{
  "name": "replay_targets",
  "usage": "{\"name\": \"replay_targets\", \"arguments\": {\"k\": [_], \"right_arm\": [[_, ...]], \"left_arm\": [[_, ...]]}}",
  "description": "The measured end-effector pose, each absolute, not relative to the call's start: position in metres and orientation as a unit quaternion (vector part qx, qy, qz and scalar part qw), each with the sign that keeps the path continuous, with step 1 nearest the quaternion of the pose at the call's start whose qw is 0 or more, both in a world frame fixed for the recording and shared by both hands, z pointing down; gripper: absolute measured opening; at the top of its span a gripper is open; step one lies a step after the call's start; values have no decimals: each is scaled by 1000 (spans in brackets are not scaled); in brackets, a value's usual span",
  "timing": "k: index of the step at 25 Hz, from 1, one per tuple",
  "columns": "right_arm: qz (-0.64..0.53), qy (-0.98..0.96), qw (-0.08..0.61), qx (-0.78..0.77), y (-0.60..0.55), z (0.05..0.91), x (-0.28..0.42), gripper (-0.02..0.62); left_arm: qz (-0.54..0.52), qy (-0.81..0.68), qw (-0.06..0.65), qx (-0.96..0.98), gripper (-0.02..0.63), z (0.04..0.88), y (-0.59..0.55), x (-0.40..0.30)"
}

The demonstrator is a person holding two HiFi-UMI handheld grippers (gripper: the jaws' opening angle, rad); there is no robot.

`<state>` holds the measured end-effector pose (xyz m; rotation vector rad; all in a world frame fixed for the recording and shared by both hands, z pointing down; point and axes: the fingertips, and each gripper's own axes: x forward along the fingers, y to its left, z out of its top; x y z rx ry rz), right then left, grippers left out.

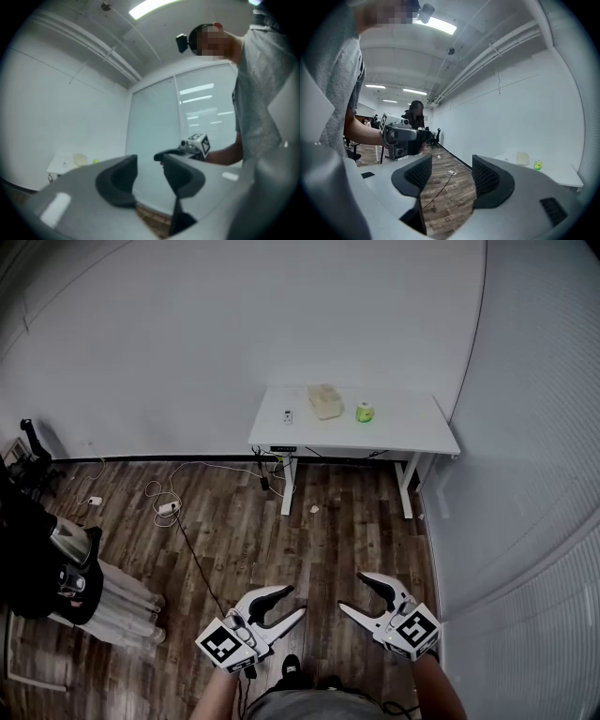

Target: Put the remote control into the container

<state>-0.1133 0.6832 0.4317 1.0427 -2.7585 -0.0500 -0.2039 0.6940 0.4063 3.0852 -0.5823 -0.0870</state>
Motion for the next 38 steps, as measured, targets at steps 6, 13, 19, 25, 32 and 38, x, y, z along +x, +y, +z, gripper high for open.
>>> {"name": "replay_targets", "arguments": {"k": [6,13,19,25,32,38], "right_arm": [[-16,-924,107,366,650,436,-150,258],[-15,-917,120,381,617,434,-187,258],[-5,-916,120,382,601,446,-204,258],[5,-909,135,393,581,449,-204,258],[5,-921,118,371,554,454,-183,258],[3,-931,109,349,523,455,-152,258]], "left_arm": [[-32,-176,5,984,160,410,657,-238],[-48,-160,18,986,160,414,622,-272],[-46,-157,27,986,160,418,601,-294],[-44,-154,34,987,160,423,583,-293],[-34,-163,35,985,160,424,557,-268],[-24,-181,29,983,160,420,531,-233]]}}
